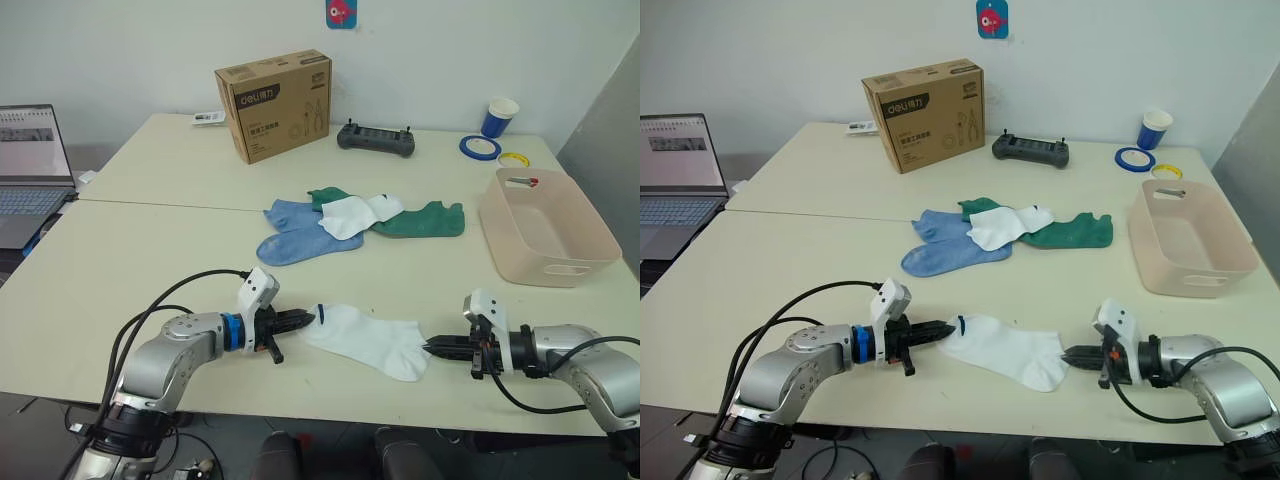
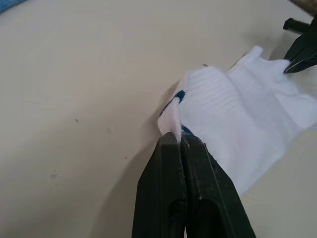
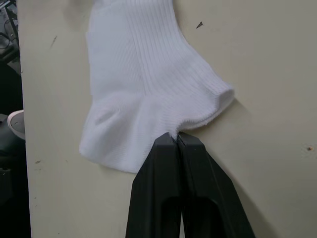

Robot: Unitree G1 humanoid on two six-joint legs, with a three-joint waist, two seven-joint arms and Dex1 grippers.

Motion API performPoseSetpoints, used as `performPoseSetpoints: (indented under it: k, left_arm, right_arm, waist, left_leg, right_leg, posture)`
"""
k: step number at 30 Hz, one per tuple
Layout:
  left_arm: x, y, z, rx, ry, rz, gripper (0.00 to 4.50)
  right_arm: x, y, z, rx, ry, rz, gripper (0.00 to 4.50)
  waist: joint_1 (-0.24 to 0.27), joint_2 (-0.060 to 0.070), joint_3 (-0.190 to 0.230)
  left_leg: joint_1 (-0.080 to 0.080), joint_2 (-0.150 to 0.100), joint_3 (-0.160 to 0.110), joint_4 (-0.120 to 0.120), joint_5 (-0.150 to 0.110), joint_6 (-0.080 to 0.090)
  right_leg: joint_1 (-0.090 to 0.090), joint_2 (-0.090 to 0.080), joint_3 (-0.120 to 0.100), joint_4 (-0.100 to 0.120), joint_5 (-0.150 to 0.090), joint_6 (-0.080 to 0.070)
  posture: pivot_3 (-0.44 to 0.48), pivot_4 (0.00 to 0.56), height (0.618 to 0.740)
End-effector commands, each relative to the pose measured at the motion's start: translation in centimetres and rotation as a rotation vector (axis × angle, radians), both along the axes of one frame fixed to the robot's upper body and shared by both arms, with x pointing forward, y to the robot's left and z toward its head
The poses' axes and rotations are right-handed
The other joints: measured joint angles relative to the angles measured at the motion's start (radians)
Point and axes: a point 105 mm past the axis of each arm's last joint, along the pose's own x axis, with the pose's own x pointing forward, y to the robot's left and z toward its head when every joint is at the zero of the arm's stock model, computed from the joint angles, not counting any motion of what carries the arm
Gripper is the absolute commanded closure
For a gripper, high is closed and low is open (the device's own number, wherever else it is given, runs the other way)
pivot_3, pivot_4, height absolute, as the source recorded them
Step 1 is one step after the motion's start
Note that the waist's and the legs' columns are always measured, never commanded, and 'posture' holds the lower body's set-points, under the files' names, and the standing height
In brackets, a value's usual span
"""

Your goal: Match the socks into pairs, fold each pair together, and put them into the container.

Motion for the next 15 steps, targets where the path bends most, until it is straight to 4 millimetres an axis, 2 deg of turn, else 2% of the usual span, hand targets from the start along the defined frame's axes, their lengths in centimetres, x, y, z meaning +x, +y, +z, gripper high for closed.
performPoseSetpoints:
  k: [1, 6, 9, 12, 15]
  left_arm:
    - [-1.3, -0.4, 1.5, -0.078, 0.045, 0.0, 4.5]
    - [-4.0, -1.3, 1.3, -0.148, 0.175, 0.025, 4.5]
    - [-4.8, -1.8, 1.1, -0.176, 0.226, 0.054, 4.5]
    - [-4.5, -1.6, 0.9, -0.166, 0.22, 0.107, 4.5]
    - [-3.2, -0.9, 1.0, -0.204, 0.204, 0.217, 4.5]
  right_arm:
    - [-0.1, -0.2, 1.2, -0.001, 0.013, 0.063, 4.46]
    - [-0.3, -0.8, 2.0, -0.046, 0.095, 0.163, 4.46]
    - [0.8, -0.9, 2.1, -0.063, 0.081, 0.163, 4.46]
    - [1.2, -0.9, 2.0, -0.068, 0.08, 0.174, 4.46]
    - [1.9, -1.0, 1.5, -0.092, 0.063, 0.187, 4.46]
  waist:
    - [-0.002, 0.0, 0.0]
    - [-0.007, 0.0, 0.0]
    - [-0.008, 0.0, 0.0]
    - [-0.007, 0.0, 0.0]
    - [-0.007, 0.0, 0.0]
  left_leg:
    - [0.0, 0.0, 0.0, 0.0, 0.0, 0.0]
    - [0.0, 0.0, 0.0, 0.0, 0.0, 0.0]
    - [0.0, 0.0, 0.0, 0.0, 0.0, 0.0]
    - [0.0, 0.0, 0.0, 0.0, 0.0, 0.0]
    - [0.0, -0.001, 0.0, 0.0, 0.0, 0.0]
  right_leg:
    - [0.0, 0.0, 0.0, 0.0, 0.0, 0.0]
    - [0.0, -0.001, 0.0, 0.0, 0.0, 0.0]
    - [0.0, -0.001, 0.0, 0.0, 0.0, 0.0]
    - [0.0, -0.001, 0.0, 0.0, 0.0, 0.0]
    - [0.0, -0.001, 0.0, 0.0, 0.0, 0.0]
  posture:
    - [0.0, 0.15, 0.74]
    - [0.0, 0.15, 0.74]
    - [0.0, 0.15, 0.74]
    - [0.0, 0.15, 0.74]
    - [0.0, 0.15, 0.74]
